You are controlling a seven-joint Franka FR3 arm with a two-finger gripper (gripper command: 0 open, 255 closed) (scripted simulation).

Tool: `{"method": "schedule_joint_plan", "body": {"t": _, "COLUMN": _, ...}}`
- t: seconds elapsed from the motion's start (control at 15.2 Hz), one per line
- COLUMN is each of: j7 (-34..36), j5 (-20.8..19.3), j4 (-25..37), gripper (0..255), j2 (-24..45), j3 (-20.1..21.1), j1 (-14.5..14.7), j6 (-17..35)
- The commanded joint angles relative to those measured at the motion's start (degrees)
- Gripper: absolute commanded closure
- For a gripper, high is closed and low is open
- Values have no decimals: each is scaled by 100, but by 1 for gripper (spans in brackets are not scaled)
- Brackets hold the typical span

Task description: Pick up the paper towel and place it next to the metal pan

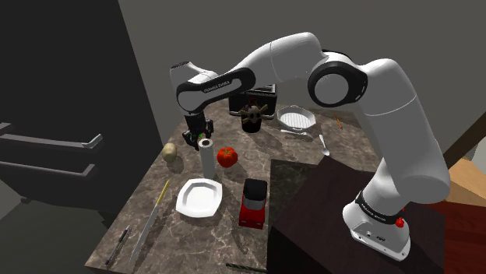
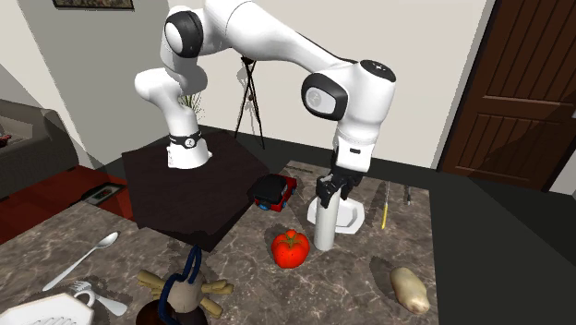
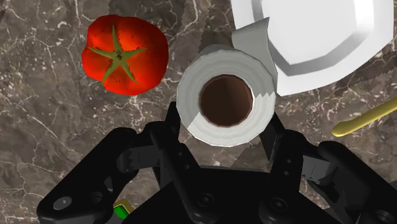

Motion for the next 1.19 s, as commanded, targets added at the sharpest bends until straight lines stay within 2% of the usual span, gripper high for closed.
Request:
{"method": "schedule_joint_plan", "body": {"t": 0.0, "j7": 0, "j5": 0, "j4": -2, "gripper": 255, "j2": 1, "j3": 0, "j1": 0, "j6": 0}}
{"method": "schedule_joint_plan", "body": {"t": 0.33, "j7": 1, "j5": 0, "j4": -3, "gripper": 255, "j2": 0, "j3": 0, "j1": 0, "j6": 1}}
{"method": "schedule_joint_plan", "body": {"t": 1.12, "j7": -8, "j5": 39, "j4": 403, "gripper": 255, "j2": -316, "j3": 28, "j1": 2, "j6": -720}}
